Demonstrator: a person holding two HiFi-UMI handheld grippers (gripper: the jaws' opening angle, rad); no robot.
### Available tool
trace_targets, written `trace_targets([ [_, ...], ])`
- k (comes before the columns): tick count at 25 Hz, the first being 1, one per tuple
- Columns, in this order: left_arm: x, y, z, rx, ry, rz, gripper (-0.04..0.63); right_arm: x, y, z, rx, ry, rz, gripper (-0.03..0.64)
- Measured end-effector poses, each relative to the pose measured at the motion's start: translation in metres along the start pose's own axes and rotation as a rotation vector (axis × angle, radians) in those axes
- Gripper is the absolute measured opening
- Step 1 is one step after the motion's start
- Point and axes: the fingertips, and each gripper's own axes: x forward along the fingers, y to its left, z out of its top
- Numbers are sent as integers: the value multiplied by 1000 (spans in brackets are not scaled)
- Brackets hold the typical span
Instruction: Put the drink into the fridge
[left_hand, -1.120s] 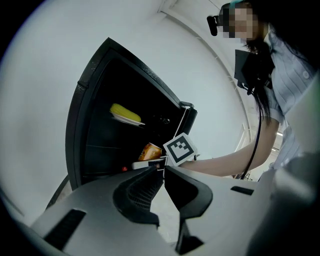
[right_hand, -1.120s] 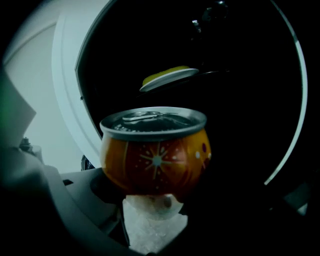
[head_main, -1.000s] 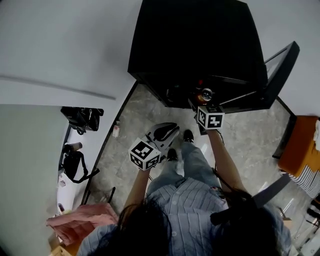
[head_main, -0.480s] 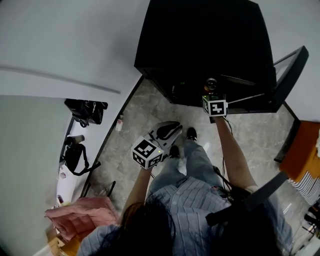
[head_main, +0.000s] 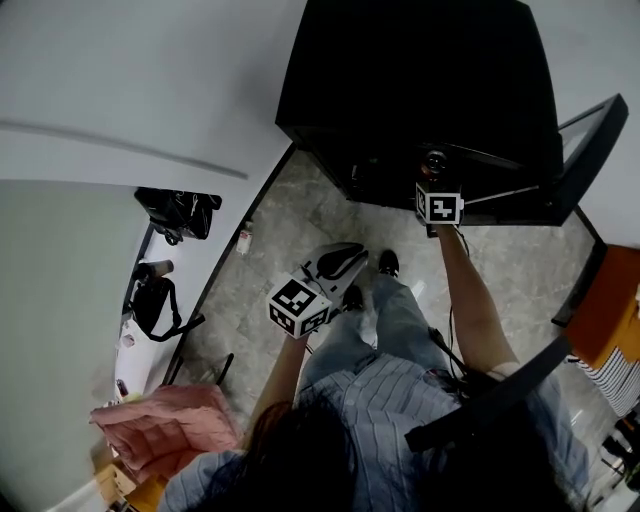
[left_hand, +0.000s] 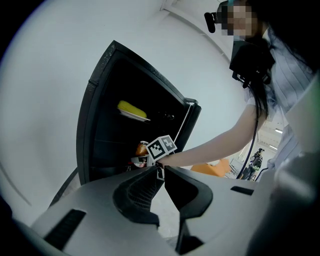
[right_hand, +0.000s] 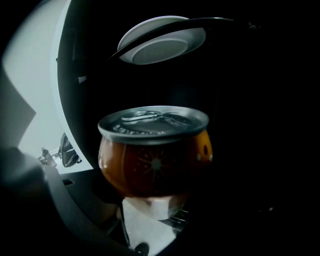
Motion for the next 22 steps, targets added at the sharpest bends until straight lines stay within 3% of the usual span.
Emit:
trace_targets([
  [6,-5,-5,-4,-16,-8,20,51,4,-7,6,20,-30,-33,327],
  [16,-22,3,-15,-60,-19,83,51,9,-10,9,0,-66,-12,325],
  [22,-36,9,-16,-84,-38,134,51,24,-31,25,26,-69,-64,325],
])
